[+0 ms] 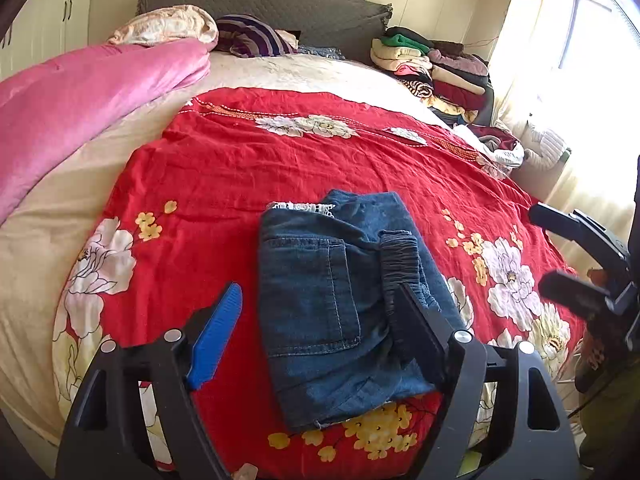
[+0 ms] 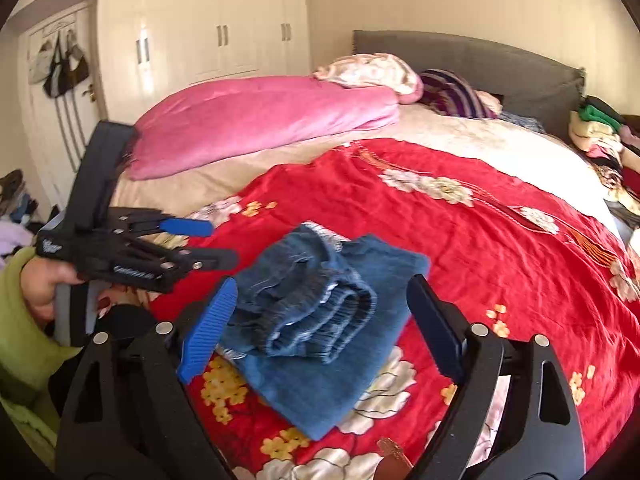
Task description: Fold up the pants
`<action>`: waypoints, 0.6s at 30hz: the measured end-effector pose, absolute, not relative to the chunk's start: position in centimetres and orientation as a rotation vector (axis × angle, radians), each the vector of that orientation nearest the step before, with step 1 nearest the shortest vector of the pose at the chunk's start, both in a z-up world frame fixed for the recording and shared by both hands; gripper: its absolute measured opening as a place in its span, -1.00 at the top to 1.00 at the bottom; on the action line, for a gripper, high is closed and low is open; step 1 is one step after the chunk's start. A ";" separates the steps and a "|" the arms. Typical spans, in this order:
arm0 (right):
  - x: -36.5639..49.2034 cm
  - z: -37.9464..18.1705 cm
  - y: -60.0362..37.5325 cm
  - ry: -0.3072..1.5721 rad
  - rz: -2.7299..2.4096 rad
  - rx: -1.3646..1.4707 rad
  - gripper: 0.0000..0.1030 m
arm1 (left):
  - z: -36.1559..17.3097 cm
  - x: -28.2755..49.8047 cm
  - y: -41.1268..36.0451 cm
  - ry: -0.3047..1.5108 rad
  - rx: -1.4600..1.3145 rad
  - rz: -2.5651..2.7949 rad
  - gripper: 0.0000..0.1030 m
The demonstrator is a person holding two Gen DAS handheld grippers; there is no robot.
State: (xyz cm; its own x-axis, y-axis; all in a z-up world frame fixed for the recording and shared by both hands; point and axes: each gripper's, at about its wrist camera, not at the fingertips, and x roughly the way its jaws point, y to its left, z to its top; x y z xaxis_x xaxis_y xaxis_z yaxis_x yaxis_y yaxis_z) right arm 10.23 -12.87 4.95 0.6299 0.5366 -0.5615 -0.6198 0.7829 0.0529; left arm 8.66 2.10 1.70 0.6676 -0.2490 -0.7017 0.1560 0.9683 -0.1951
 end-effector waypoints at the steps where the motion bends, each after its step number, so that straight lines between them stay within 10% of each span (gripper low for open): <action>1: 10.3 5.0 -13.1 0.590 0.657 -0.142 -0.58 | 1.7 8.7 2.1 0.808 -0.121 -0.230 -0.50; 18: 12.1 3.9 -15.4 0.603 0.537 -0.079 -0.72 | 0.3 9.5 2.7 0.837 -0.126 -0.188 -0.75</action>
State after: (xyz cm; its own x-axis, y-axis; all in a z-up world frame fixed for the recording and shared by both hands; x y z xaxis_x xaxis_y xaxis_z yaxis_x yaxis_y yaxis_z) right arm 12.14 -15.36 3.90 0.6913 0.4576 -0.5592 -0.5028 0.8605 0.0827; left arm 9.47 2.66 0.26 0.6549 -0.2148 -0.7245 0.1155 0.9759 -0.1849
